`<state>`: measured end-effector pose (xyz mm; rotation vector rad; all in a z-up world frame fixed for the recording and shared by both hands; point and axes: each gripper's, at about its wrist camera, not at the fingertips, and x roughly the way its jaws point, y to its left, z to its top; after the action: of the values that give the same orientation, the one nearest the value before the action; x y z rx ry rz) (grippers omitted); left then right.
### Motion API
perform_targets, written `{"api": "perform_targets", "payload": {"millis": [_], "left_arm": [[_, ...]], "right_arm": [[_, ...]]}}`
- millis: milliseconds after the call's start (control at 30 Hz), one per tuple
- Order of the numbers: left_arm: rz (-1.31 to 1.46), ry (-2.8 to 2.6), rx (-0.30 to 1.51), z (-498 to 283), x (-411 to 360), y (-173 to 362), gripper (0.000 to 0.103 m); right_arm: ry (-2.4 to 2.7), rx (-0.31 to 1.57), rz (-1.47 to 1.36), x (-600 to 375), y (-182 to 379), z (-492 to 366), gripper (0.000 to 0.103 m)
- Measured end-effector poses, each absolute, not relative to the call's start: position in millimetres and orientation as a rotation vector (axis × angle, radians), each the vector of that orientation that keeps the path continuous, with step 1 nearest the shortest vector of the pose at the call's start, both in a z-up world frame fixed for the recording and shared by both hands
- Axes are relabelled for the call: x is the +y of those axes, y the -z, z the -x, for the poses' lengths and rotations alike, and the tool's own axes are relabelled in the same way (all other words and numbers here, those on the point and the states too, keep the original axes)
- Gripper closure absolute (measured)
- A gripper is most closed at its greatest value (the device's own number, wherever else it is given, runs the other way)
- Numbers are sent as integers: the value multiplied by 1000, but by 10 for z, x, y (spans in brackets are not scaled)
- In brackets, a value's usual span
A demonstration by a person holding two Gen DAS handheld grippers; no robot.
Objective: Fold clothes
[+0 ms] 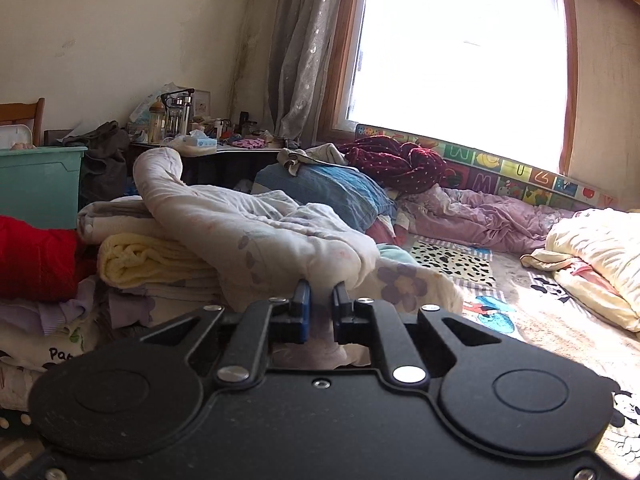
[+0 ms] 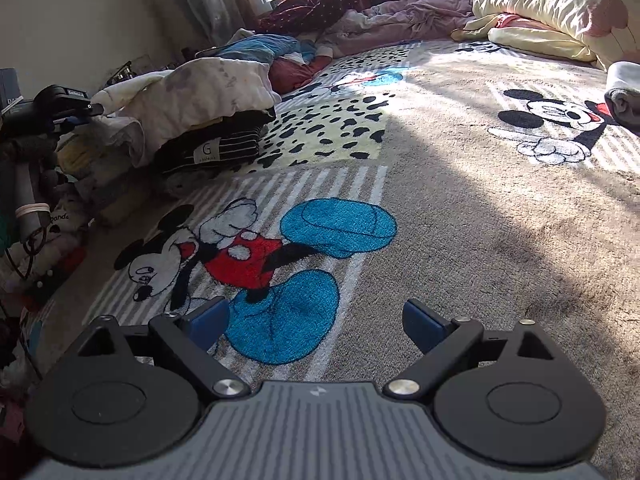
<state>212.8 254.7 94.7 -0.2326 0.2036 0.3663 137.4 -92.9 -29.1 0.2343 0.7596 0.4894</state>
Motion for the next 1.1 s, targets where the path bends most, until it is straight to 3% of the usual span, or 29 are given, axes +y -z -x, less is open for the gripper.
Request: {"api": "perform_targets", "payload": {"millis": [367,733,967,1100], "left_arm": [[329,-84,65,-1633,1961,-1925,96],[418,371,79,-1601,1060,-2268,96],[485,440,175,-1527,862,-1951,96],[591,385,353,-1479,929,-1232,96]], "right_arm": [[-531,785,-492,-1424,132,-1063,10],[-642,769,-913,-1921,199,-877,10],[-616,568,-1142,-2722,153,-667,8],[-539,537,-1134,-3080,147,-529,7]]}}
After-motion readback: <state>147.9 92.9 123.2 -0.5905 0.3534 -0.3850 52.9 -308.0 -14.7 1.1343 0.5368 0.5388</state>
